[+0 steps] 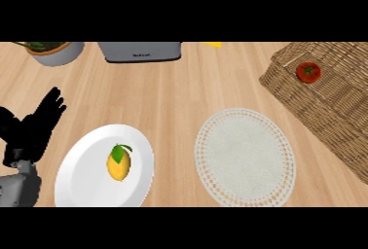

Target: Pick the tomato from the placemat and place it in the basket

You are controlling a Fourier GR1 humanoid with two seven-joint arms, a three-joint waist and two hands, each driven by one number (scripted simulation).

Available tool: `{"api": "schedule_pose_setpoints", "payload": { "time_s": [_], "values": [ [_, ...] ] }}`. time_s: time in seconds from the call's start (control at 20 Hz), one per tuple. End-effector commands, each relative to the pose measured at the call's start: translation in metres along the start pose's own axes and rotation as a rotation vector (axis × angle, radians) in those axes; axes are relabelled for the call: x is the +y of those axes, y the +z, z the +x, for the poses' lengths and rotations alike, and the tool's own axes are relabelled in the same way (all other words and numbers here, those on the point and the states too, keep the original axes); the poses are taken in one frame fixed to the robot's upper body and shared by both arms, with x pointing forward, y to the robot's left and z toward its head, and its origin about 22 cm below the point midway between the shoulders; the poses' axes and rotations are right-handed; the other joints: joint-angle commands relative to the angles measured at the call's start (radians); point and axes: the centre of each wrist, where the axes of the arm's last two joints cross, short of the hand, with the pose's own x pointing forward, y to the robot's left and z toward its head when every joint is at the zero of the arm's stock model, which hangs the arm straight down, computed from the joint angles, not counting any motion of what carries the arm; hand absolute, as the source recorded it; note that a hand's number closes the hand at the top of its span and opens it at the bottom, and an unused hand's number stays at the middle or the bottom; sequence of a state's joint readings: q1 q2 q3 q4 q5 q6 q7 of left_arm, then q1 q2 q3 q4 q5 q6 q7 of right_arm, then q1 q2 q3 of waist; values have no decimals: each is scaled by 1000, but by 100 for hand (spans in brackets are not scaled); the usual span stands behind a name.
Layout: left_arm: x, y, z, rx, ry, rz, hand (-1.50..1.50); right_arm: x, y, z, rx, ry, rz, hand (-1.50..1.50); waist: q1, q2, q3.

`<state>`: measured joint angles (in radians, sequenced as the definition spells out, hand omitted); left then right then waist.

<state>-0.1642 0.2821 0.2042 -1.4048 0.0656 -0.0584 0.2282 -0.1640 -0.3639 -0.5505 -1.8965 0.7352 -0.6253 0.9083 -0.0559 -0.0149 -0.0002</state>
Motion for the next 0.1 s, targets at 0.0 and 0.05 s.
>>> {"api": "schedule_pose_setpoints", "payload": {
  "time_s": [0.0, 0.05],
  "values": [
    [1, 5, -13, 8, -2, -2, 0, -67, 8, 0, -14, 40, 88, -150, -2, 1, 0],
    [-8, 7, -4, 2, -4, 7, 0, -80, 13, -7, -13, 57, 97, -150, 4, 1, 1]
  ]
}}
